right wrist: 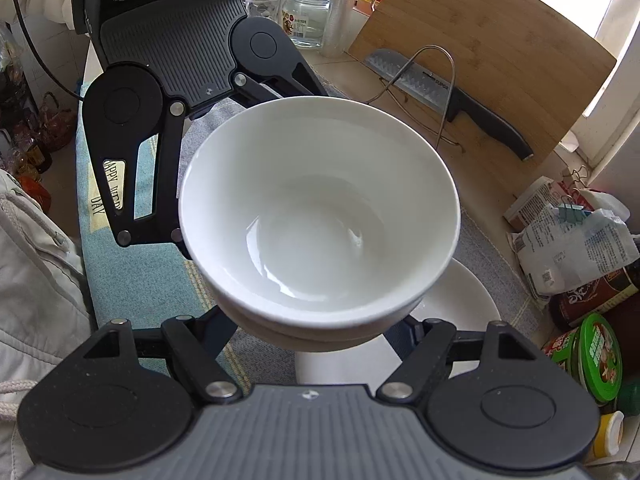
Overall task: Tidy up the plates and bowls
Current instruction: 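Lift and carry the bowl stack with both tools over the white plate stack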
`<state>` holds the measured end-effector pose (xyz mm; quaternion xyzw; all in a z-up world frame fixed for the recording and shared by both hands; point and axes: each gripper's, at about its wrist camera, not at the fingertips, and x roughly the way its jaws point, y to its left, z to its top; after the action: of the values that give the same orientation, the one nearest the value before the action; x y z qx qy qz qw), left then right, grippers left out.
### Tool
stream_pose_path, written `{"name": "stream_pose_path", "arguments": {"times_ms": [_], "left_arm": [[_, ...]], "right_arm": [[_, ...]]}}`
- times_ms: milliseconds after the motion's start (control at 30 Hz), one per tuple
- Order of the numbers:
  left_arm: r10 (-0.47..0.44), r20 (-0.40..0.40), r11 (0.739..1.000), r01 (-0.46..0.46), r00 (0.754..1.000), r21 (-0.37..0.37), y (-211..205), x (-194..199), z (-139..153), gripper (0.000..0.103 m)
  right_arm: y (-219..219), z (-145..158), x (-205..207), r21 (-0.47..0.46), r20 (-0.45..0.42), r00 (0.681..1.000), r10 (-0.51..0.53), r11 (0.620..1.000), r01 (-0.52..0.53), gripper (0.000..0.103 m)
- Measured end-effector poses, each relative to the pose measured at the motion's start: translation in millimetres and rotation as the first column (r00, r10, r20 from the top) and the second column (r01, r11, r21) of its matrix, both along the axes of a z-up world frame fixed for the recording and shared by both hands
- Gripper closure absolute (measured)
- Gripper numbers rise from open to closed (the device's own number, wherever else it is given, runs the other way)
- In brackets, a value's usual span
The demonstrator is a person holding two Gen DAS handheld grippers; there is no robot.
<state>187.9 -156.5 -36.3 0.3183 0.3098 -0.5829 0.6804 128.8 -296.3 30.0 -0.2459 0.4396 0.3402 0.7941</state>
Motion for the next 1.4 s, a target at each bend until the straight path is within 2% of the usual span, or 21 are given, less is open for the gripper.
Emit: {"name": "stream_pose_path", "arguments": {"times_ms": [200,667,967,1400], "left_arm": [[-0.026,0.016,1.000,0.026,1.000,0.010,-23,8,-5,0.029],[-0.041,0.015,0.998,0.040,0.999,0.048,-65,29,-24,0.029],[-0.038,0.004,0.997,0.038,0.999,0.065,-74,38,-35,0.029],[-0.038,-0.014,0.996,0.039,0.999,0.076,-76,46,-41,0.029]], "right_arm": [[-23,2,3,-0.007,0.005,1.000,-0.030,1.000,0.030,0.021],[-61,-16,19,-0.022,0.006,0.998,-0.063,0.998,0.063,0.021],[-71,-33,33,-0.024,-0.009,0.998,-0.067,0.997,0.067,0.021],[-75,-40,40,-0.018,-0.030,0.997,-0.069,0.997,0.068,0.021]]}}
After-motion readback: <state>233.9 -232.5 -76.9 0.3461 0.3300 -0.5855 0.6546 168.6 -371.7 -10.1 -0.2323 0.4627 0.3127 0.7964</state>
